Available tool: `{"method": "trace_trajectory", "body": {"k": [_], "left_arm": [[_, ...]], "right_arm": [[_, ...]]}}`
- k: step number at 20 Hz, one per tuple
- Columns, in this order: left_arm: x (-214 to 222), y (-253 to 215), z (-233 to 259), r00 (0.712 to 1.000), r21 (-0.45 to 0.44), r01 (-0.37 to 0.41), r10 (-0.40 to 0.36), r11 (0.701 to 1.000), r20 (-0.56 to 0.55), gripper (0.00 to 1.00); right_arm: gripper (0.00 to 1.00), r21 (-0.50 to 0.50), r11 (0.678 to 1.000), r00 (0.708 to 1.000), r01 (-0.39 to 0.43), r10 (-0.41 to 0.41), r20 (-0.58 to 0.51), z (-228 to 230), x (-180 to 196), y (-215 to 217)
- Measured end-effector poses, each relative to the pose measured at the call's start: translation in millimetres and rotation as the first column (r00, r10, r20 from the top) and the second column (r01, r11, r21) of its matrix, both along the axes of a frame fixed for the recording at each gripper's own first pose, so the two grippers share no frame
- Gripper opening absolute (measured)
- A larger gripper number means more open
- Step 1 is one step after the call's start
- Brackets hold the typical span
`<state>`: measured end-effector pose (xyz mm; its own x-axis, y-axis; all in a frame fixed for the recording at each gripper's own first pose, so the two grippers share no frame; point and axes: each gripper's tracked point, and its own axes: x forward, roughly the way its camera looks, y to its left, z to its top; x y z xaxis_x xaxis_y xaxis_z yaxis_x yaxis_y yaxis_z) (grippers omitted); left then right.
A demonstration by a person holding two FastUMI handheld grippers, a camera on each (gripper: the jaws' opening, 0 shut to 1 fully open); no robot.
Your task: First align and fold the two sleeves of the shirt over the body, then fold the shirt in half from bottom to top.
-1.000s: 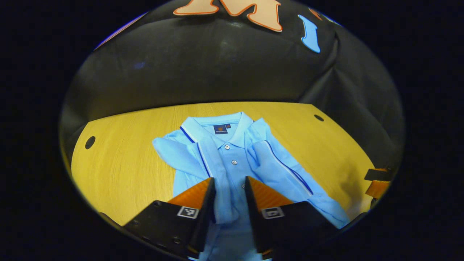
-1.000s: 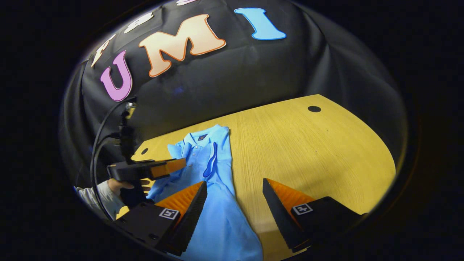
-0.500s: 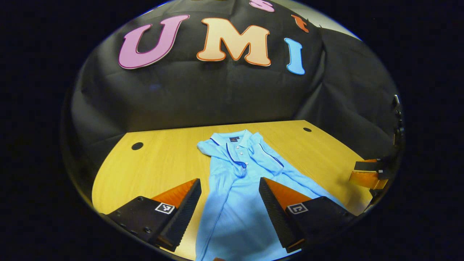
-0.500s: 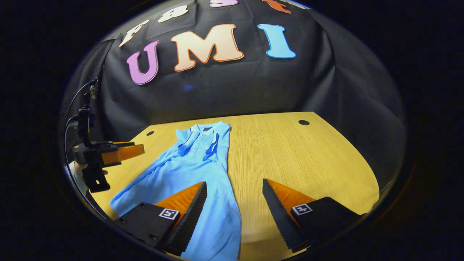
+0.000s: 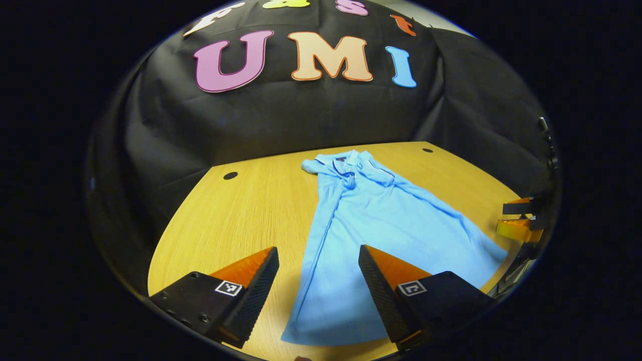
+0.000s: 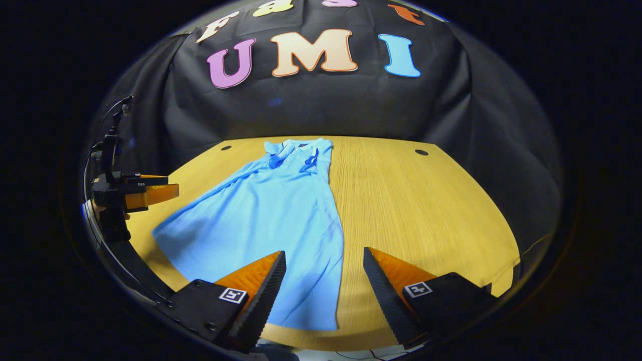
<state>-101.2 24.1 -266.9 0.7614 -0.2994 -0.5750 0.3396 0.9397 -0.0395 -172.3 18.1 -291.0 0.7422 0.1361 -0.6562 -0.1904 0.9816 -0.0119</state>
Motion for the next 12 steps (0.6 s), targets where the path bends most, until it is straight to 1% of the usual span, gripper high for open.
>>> {"method": "trace_trajectory", "body": {"k": [2,3,4,5,6,7,8,9,10,11,12], "left_arm": [[-18.6,13.9,-18.9,1.0,0.051,-0.01,0.011,0.999,-0.016,0.95],[-28.5,19.0,-28.9,0.999,0.073,-0.016,0.018,0.997,-0.031,0.95],[-39.0,20.7,-37.3,0.998,0.081,-0.015,0.02,0.997,-0.052,0.95],[-47.5,20.8,-45.3,0.997,0.08,-0.015,0.021,0.997,-0.07,0.95],[-55.5,22.1,-54.6,0.995,0.087,-0.019,0.027,0.996,-0.091,0.95],[-64.5,24.2,-63.3,0.992,0.097,-0.021,0.033,0.995,-0.123,0.95],[-57.0,21.7,-56.6,0.998,0.072,-0.032,0.036,0.997,-0.058,0.95],[-60.3,16.7,-59.5,0.996,0.057,-0.014,0.019,0.998,-0.084,0.95],[-65.2,11.4,-65.2,0.995,0.033,-0.006,0.009,0.999,-0.099,0.89],[-63.1,3.8,-59.5,0.997,-0.015,0.004,-0.005,1.0,-0.082,0.92],[-67.7,-0.7,-63.0,0.993,-0.035,0.017,-0.021,0.999,-0.114,0.87]], "right_arm": [[0.98,-0.024,1.0,1.0,0.015,-0.015,-0.012,-14.4,-15.6,-0.3],[0.92,-0.041,0.999,1.0,0.019,-0.02,-0.023,-22.5,-22.9,-1.1],[0.98,-0.059,0.998,0.999,0.022,-0.024,-0.036,-30.8,-27.6,-2.0],[0.92,-0.077,0.997,0.998,0.024,-0.028,-0.052,-37.7,-32.3,-3.5],[0.98,-0.097,0.995,0.997,0.022,-0.029,-0.073,-46.9,-36.7,-5.1],[0.98,-0.097,0.995,0.996,0.017,-0.026,-0.091,-46.9,-41.6,-5.2],[0.99,-0.088,0.996,0.996,0.027,-0.033,-0.077,-45.2,-35.2,-3.5],[0.93,-0.086,0.996,0.994,0.019,-0.028,-0.107,-49.6,-37.7,-2.7],[0.92,-0.072,0.997,0.992,0.016,-0.025,-0.121,-52.4,-38.2,1.4],[0.92,-0.038,0.999,0.99,0.006,-0.011,-0.14,-54.8,-38.9,10.6],[0.8,-0.028,1.0,0.989,-0.004,-0.001,-0.15,-53.7,-40.3,15.4]]}}
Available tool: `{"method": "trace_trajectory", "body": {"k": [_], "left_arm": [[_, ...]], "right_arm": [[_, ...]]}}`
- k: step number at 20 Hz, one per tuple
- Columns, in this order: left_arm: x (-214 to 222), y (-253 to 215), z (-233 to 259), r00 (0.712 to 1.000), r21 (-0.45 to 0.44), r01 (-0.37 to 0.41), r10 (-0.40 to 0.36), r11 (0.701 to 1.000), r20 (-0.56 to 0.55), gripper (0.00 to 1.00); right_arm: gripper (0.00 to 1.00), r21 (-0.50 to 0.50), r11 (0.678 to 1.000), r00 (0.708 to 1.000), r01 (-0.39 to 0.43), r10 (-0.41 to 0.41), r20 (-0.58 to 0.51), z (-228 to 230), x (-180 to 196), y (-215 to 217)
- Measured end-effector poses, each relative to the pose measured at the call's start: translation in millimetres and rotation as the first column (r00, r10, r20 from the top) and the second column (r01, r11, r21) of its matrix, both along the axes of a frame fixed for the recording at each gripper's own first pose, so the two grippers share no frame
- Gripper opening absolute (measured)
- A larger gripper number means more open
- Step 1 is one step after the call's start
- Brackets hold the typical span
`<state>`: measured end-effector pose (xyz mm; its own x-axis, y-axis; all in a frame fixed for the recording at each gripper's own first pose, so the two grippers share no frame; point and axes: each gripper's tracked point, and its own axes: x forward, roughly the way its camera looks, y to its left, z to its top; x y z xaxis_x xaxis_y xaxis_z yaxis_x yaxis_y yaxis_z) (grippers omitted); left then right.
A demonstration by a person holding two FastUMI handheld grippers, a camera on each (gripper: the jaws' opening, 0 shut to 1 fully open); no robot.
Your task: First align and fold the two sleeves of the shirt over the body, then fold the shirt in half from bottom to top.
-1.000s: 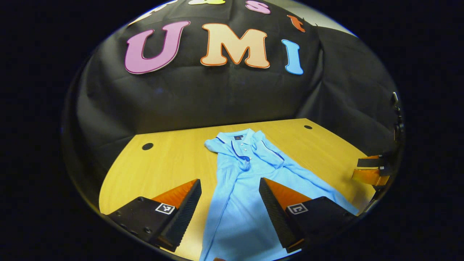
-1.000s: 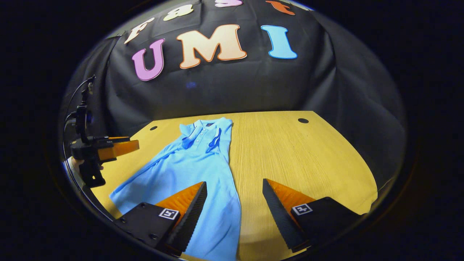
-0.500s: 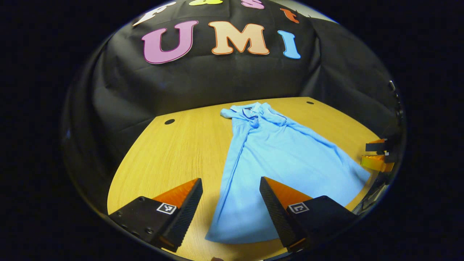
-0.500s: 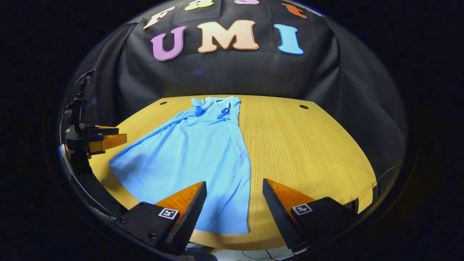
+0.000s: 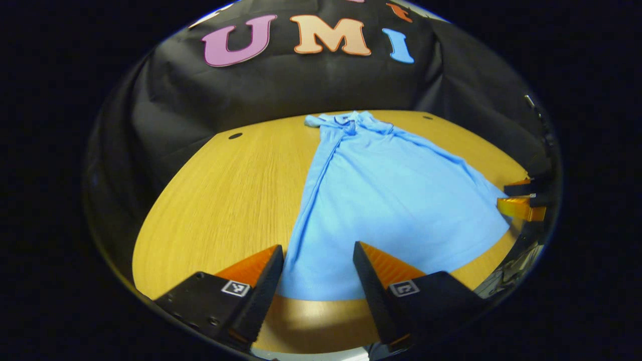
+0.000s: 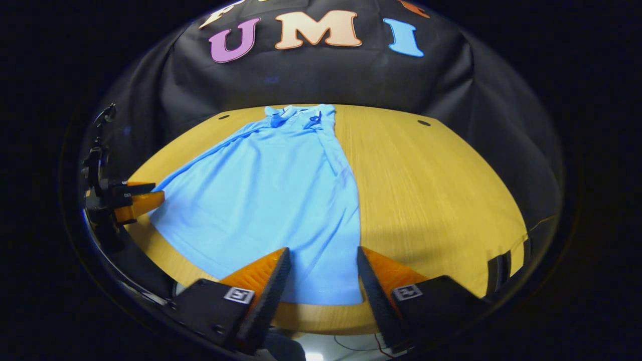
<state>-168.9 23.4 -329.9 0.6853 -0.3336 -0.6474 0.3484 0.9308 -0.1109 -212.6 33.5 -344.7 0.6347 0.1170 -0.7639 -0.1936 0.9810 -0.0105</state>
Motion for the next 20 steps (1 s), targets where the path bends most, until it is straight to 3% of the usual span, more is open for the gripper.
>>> {"method": "trace_trajectory", "body": {"k": [1,3,4,5,7,10,16,20], "left_arm": [[-0.7,-1.1,2.0,1.0,-0.017,-0.011,0.012,1.0,0.018,0.63],[-4.7,-13.1,2.5,1.0,-0.047,0.009,-0.009,0.999,0.004,0.45],[-4.2,-15.9,4.0,1.0,-0.05,-0.005,0.005,0.999,0.003,0.22],[-2.2,-15.4,0.4,1.0,-0.035,-0.015,0.014,0.999,-0.019,0.0],[2.6,-19.1,1.9,0.998,-0.021,-0.014,0.013,1.0,-0.056,0.0],[25.8,-19.7,30.5,0.999,-0.072,-0.042,0.042,0.997,-0.012,0.0],[88.7,-23.8,79.6,0.997,-0.145,-0.059,0.065,0.988,0.039,0.0],[128.4,-26.5,90.7,0.994,-0.182,-0.082,0.092,0.98,0.05,0.0]], "right_arm": [[0.68,0.018,1.0,1.0,-0.008,0.009,-0.008,-1.0,-0.8,7.6],[0.26,0.046,0.999,0.999,0.015,-0.013,-0.03,-0.5,3.7,13.2],[0.05,0.055,0.998,0.999,0.011,-0.009,-0.047,-3.7,2.5,15.8],[0.05,0.057,0.998,0.999,0.009,-0.006,-0.05,-3.8,5.5,16.9],[0.03,0.059,0.998,0.999,0.019,-0.017,-0.041,3.5,9.7,13.9],[0.02,0.143,0.989,0.999,0.044,-0.044,-0.006,28.7,33.6,26.3],[0.02,0.292,0.95,0.99,0.107,-0.129,0.055,75.2,108.3,38.7],[0.02,0.316,0.944,0.984,0.092,-0.135,0.116,91.9,159.4,43.0]]}}
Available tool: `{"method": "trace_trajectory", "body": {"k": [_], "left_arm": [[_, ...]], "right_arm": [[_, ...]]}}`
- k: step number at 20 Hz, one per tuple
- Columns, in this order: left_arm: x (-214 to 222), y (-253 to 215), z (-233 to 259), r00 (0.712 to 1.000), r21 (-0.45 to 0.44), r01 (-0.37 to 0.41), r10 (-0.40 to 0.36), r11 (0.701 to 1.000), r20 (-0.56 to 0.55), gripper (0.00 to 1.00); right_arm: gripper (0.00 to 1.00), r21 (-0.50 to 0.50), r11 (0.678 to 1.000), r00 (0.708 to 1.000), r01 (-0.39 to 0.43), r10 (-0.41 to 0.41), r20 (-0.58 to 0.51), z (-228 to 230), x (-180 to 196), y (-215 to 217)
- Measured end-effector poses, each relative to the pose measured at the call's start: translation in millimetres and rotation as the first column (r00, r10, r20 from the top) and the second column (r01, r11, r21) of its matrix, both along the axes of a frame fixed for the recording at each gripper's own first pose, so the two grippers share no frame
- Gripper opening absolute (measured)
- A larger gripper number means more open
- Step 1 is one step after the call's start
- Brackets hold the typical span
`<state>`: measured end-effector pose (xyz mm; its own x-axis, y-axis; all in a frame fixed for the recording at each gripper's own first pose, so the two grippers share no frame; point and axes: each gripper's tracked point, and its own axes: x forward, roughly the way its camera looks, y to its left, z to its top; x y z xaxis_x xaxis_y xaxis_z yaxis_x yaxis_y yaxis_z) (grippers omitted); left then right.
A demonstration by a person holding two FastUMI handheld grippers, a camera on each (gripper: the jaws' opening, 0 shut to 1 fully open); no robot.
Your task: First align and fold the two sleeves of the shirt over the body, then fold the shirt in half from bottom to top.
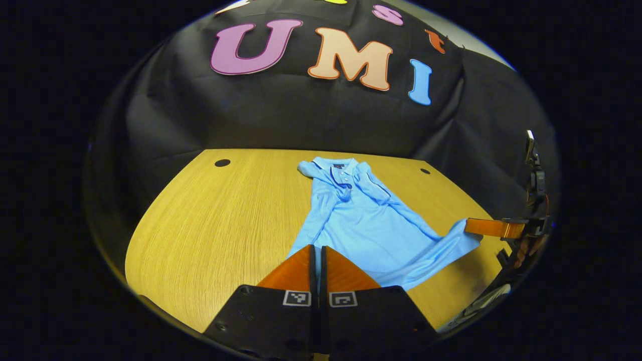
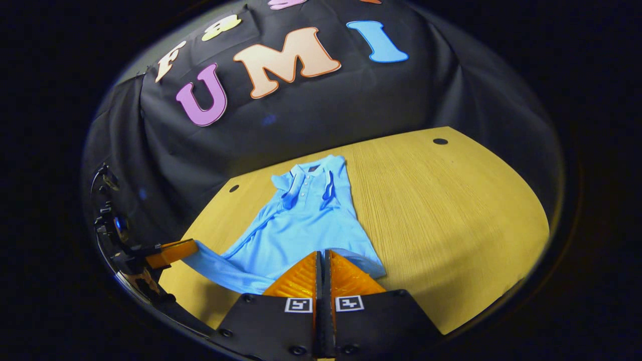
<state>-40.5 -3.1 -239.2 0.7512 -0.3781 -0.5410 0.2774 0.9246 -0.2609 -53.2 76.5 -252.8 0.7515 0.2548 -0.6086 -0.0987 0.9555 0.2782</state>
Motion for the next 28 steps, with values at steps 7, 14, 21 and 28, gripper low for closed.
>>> {"method": "trace_trajectory", "body": {"k": [7,14,21,28], "left_arm": [[78.5,-9.8,15.0,0.998,-0.032,-0.026,0.028,0.999,0.054,0.0],[162.0,-28.2,23.8,0.993,-0.045,-0.008,0.014,0.999,0.117,0.0],[240.5,-48.3,-7.0,0.994,-0.058,-0.003,0.01,0.998,0.113,0.0],[301.6,-58.7,-54.0,0.996,-0.049,0.006,-0.001,0.999,0.087,0.0]], "right_arm": [[0.02,0.033,0.999,0.998,0.023,-0.025,0.06,11.9,80.0,1.1],[0.02,0.101,0.991,0.987,0.085,-0.098,0.124,11.9,169.6,2.5],[0.02,0.146,0.983,0.983,0.111,-0.13,0.127,-9.2,259.1,13.1],[0.02,0.137,0.978,0.984,0.156,-0.166,0.066,-62.6,316.6,13.2]]}}
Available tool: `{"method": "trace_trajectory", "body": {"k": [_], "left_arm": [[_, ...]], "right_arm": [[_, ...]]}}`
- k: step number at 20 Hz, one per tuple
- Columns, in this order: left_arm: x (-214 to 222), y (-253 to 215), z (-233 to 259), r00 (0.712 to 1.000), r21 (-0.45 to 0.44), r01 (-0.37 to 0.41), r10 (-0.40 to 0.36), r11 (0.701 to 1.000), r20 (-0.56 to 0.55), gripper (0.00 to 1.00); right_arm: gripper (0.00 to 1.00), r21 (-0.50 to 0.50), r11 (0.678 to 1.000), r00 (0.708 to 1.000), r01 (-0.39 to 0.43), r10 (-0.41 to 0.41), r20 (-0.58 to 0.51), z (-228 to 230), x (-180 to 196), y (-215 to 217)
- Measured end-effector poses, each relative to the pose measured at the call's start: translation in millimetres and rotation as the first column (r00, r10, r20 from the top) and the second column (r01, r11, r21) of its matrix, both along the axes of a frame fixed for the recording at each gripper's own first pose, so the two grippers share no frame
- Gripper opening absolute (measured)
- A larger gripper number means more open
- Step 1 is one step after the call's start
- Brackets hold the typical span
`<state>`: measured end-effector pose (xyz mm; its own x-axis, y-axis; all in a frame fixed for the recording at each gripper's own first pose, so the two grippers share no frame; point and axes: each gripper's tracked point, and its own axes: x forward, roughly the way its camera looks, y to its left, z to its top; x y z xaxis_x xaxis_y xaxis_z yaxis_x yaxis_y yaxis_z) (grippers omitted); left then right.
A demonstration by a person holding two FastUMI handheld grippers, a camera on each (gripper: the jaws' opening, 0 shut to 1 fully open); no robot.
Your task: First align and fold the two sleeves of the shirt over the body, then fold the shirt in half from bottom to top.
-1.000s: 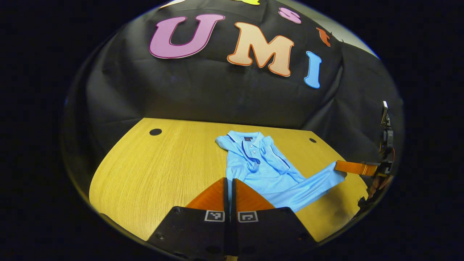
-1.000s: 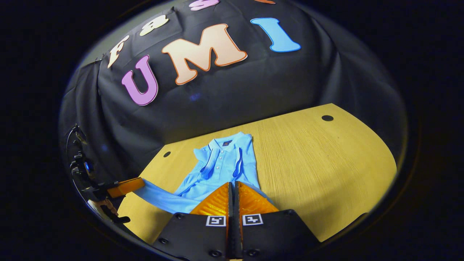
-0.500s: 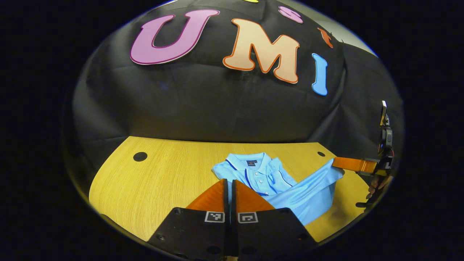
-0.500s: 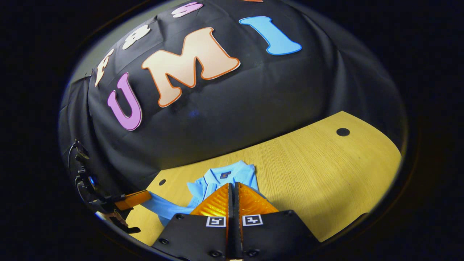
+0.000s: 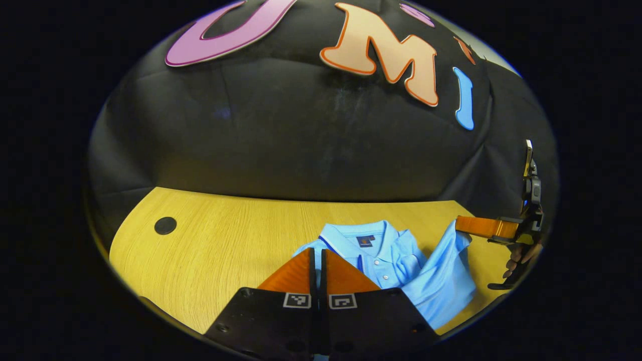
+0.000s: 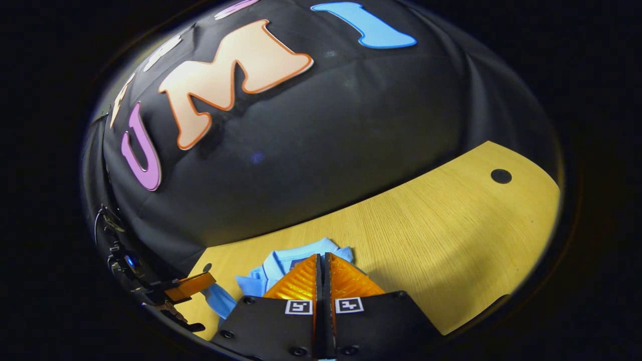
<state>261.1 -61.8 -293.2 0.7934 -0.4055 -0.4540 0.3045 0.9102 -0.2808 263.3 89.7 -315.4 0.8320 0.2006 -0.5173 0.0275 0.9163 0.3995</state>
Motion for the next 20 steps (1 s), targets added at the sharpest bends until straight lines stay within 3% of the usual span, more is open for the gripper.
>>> {"method": "trace_trajectory", "body": {"k": [3,5,7,8,10,11,16,20], "left_arm": [[3.3,-5.7,-33.9,0.998,0.032,0.041,-0.039,0.999,-0.052,0.0],[4.3,-4.3,-48.8,0.996,0.042,0.029,-0.025,0.999,-0.081,0.0],[3.1,-0.1,-45.9,0.997,0.035,0.004,-0.001,0.999,-0.082,0.02],[1.1,-2.5,-40.3,0.998,0.02,0.004,-0.003,1.0,-0.07,0.13],[-5.6,3.3,-12.0,1.0,0.022,-0.008,0.008,1.0,-0.009,0.68],[-8.3,6.9,1.0,0.999,0.025,-0.02,0.019,1.0,0.03,0.95],[-60.6,21.9,84.9,0.981,0.05,-0.049,0.039,0.998,0.188,0.96],[-115.2,34.3,137.2,0.961,0.033,-0.084,0.072,0.996,0.268,0.96]], "right_arm": [[0.02,-0.044,0.999,0.998,0.022,-0.024,-0.052,-30.9,7.3,-10.2],[0.0,-0.073,0.997,0.996,0.017,-0.023,-0.085,-43.7,-0.2,-12.3],[0.37,-0.092,0.996,0.998,0.004,-0.011,-0.069,-42.7,-3.4,-11.5],[0.56,-0.113,0.994,0.999,0.008,-0.012,-0.041,-30.8,-7.7,-15.1],[0.97,-0.135,0.991,1.0,0.006,-0.003,0.025,-4.0,-17.5,-13.7],[0.97,-0.145,0.989,0.998,0.007,0.002,0.064,12.6,-24.1,-13.1],[0.97,-0.195,0.981,0.973,0.015,0.031,0.23,104.6,-83.4,-21.1],[0.97,-0.224,0.974,0.954,0.02,0.049,0.297,156.7,-139.8,-36.7]]}}
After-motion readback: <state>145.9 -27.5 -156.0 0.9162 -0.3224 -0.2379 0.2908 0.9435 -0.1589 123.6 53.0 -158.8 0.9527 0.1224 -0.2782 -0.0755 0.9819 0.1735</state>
